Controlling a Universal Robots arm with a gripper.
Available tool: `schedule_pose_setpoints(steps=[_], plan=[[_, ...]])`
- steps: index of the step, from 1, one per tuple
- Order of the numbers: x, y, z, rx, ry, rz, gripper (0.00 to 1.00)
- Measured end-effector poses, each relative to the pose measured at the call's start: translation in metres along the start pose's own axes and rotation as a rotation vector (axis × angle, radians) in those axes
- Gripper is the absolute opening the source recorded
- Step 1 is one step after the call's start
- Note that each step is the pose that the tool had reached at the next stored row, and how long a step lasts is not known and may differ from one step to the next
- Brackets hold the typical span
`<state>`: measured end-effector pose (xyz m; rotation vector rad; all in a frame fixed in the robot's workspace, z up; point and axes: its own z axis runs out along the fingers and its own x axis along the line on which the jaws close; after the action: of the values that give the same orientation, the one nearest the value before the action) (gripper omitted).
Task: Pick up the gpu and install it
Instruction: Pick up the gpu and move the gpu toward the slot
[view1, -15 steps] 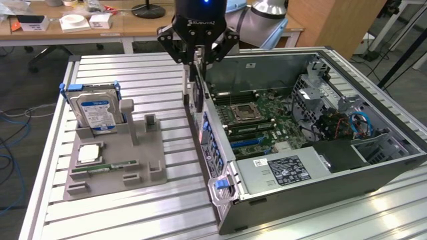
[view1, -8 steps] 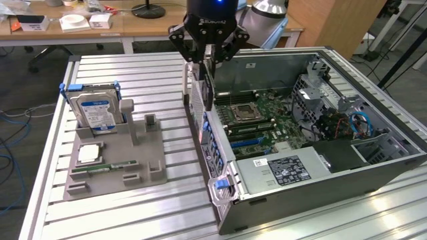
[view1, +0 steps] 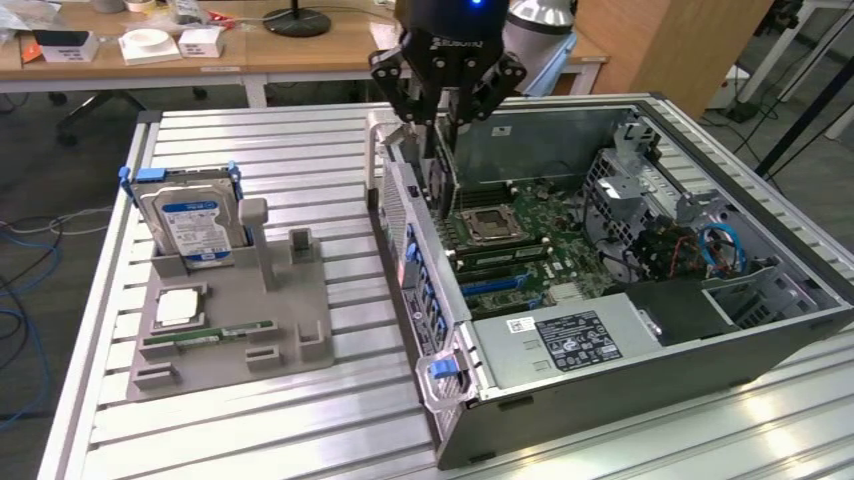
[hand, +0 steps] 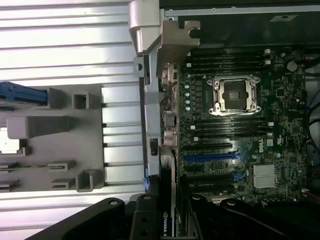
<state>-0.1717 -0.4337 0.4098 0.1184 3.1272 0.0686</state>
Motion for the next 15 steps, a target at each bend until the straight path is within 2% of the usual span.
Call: schedule_pose_setpoints(steps=[15], plan=[[-0.048, 0.0035, 0.0007, 0.0001, 0.0029, -0.001, 0.26]])
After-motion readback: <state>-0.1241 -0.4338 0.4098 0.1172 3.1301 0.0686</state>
